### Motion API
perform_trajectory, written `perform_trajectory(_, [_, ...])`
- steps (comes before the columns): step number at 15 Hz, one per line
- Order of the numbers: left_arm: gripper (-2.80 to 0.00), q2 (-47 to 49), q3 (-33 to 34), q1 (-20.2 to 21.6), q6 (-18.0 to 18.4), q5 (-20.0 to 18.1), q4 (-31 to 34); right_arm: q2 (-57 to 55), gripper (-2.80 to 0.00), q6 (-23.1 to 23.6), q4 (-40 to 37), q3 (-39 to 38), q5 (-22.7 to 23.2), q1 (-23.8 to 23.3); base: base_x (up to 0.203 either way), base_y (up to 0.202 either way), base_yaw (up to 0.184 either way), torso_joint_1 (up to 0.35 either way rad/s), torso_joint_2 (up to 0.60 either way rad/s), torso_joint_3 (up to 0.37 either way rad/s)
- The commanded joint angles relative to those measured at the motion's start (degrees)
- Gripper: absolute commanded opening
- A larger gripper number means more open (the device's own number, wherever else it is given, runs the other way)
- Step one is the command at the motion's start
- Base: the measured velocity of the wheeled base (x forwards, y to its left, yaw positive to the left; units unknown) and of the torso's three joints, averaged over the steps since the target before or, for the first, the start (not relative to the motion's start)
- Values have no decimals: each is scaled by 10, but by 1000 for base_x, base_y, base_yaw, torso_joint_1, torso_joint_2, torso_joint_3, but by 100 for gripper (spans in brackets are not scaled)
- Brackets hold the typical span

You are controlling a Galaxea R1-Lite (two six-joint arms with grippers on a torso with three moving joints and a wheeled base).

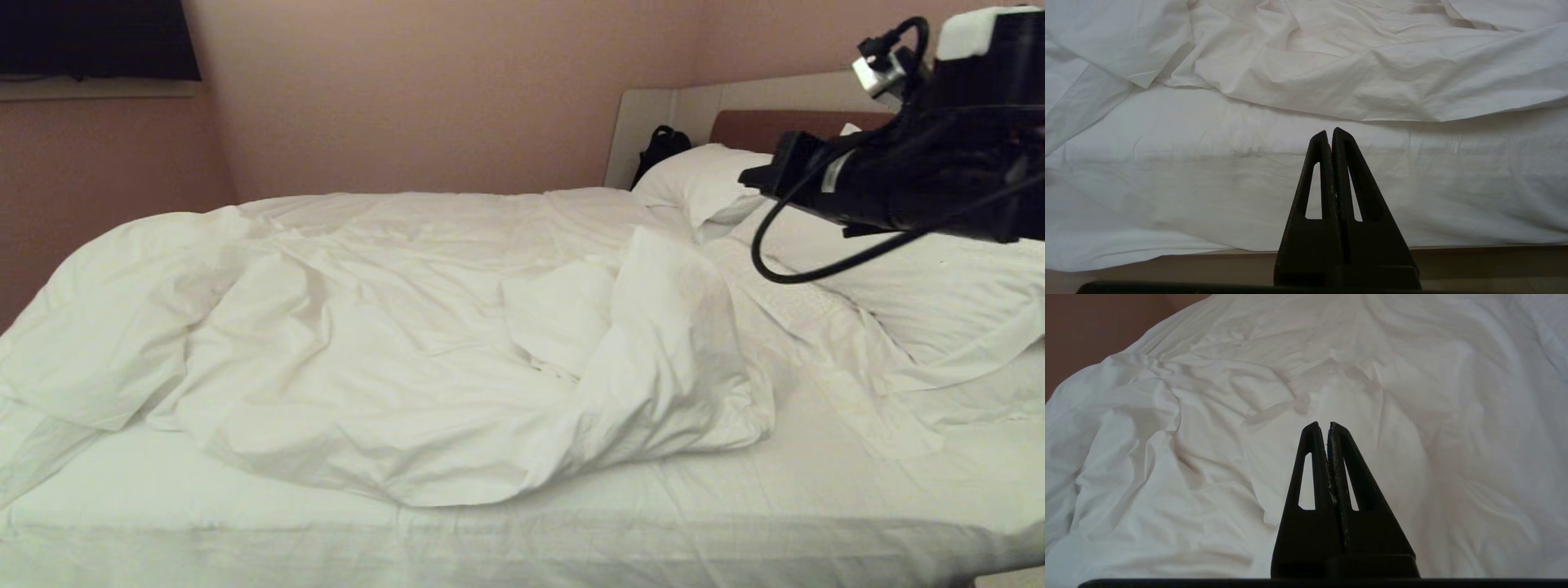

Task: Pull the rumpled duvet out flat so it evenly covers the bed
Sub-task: Flatten the corners of the folded blanket

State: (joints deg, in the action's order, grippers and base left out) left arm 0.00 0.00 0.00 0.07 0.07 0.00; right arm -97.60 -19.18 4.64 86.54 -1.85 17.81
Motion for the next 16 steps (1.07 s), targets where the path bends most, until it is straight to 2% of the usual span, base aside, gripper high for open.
perform_trajectory(1, [-280,0,0,0,0,0,-1,-90,-280,-7,-99,79,-62,14,0,0,0,0,0,0])
perform_trajectory(3, [-280,0,0,0,-1,0,0,-147,-280,-37,-152,160,-103,27,0,0,0,0,0,0])
perform_trajectory(6, [-280,0,0,0,0,0,-1,-201,-280,-81,-208,228,-118,37,0,0,0,0,0,0])
perform_trajectory(15, [-280,0,0,0,-1,0,-1,-215,-280,-66,-201,237,-117,84,0,0,0,0,0,0])
perform_trajectory(16, [-280,0,0,0,-1,0,-1,-216,0,-60,-197,237,-118,89,0,0,0,0,0,0])
